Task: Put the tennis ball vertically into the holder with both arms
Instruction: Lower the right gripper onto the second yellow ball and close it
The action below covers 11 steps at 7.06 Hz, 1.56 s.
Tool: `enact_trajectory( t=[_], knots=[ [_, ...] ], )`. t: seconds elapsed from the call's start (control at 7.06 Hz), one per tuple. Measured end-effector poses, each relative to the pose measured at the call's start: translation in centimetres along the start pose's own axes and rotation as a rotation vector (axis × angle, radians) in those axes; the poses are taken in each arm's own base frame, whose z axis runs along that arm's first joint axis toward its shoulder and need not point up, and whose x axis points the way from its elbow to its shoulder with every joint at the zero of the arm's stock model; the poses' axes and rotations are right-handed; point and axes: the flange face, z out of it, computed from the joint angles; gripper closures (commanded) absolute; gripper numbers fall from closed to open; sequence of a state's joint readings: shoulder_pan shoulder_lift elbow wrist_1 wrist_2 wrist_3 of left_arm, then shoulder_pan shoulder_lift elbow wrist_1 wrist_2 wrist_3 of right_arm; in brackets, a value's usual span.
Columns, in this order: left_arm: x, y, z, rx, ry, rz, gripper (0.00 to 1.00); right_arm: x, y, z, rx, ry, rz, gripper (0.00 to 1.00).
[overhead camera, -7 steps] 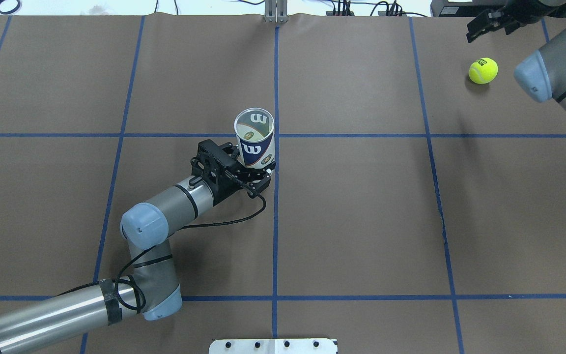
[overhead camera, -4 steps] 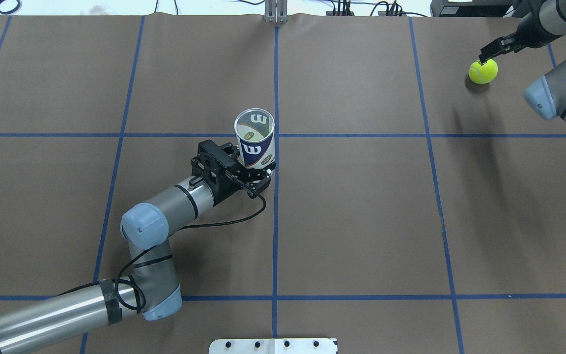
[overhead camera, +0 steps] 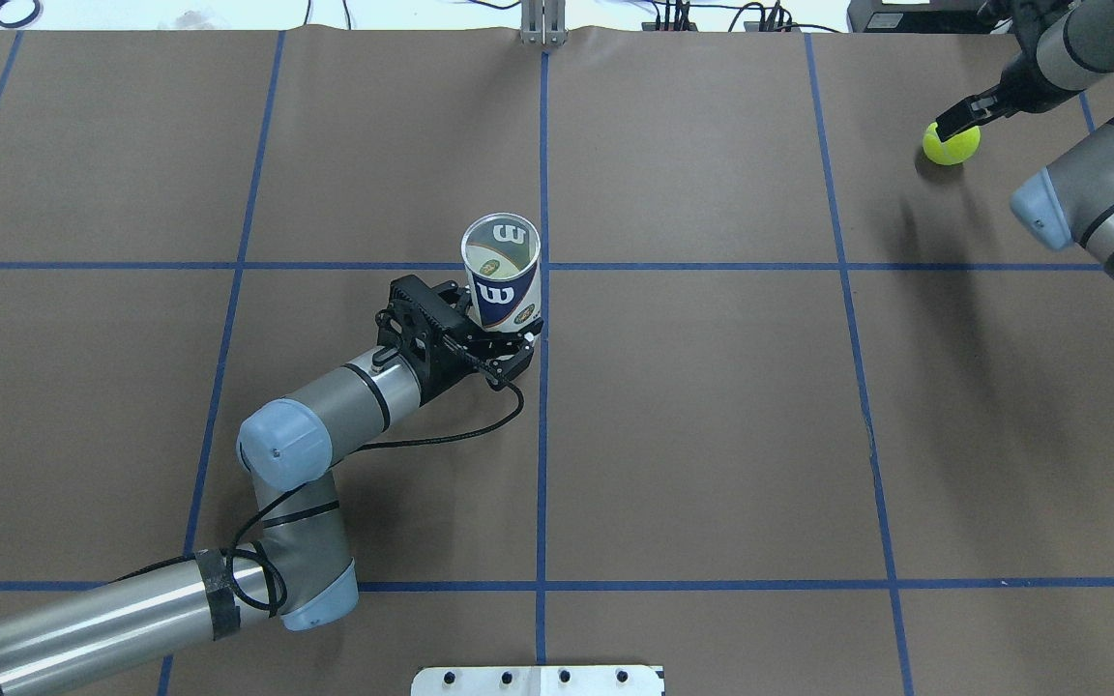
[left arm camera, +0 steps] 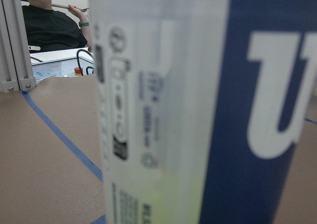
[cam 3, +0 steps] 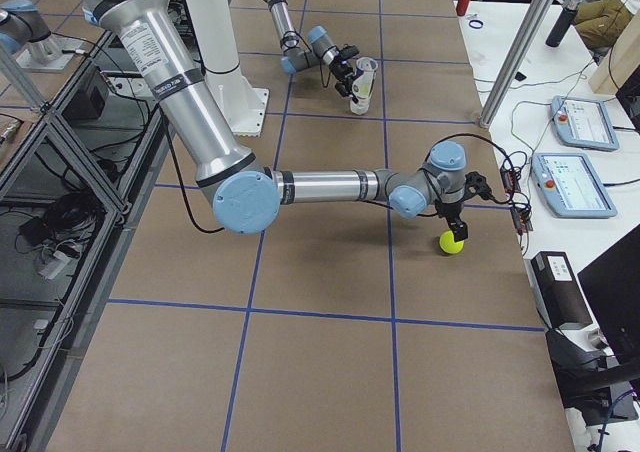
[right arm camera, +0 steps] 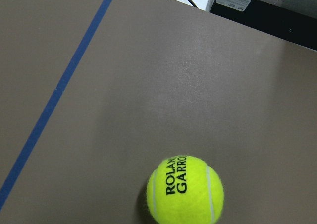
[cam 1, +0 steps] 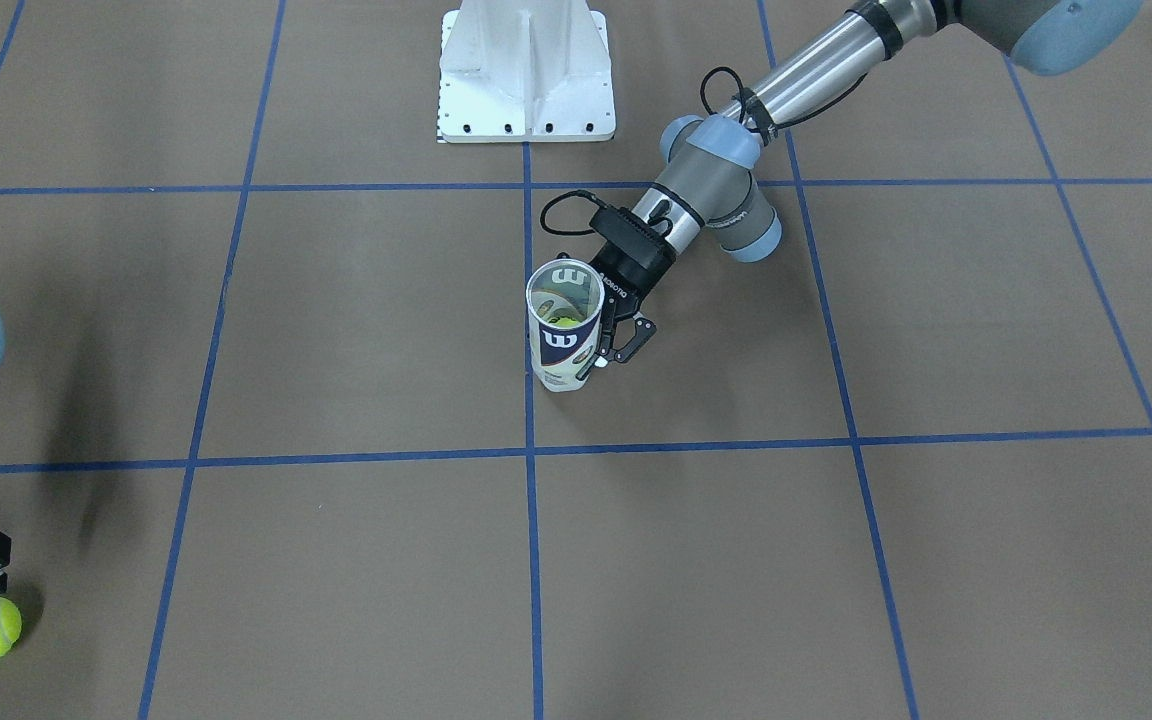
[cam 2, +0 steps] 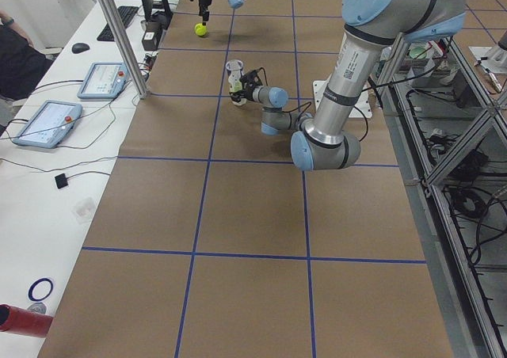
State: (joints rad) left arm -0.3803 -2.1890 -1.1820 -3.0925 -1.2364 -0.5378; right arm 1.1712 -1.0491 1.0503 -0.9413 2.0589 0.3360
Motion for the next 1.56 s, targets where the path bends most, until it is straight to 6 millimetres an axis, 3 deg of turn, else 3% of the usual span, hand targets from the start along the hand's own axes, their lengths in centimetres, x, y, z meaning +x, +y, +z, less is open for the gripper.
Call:
enact_trajectory(
  t=[0.99, 1.56],
  knots=[
    [0.0, 0.0, 0.0, 0.000, 0.000, -0.001, 0.23, -0.4, -1.3, 2.6, -0.031, 0.049, -0.003, 0.01],
    [0.0, 0.0, 0.0, 0.001, 0.001, -0.001, 0.23, -0.9, -0.5, 5.1, -0.040, 0.077, -0.021, 0.01]
  ],
)
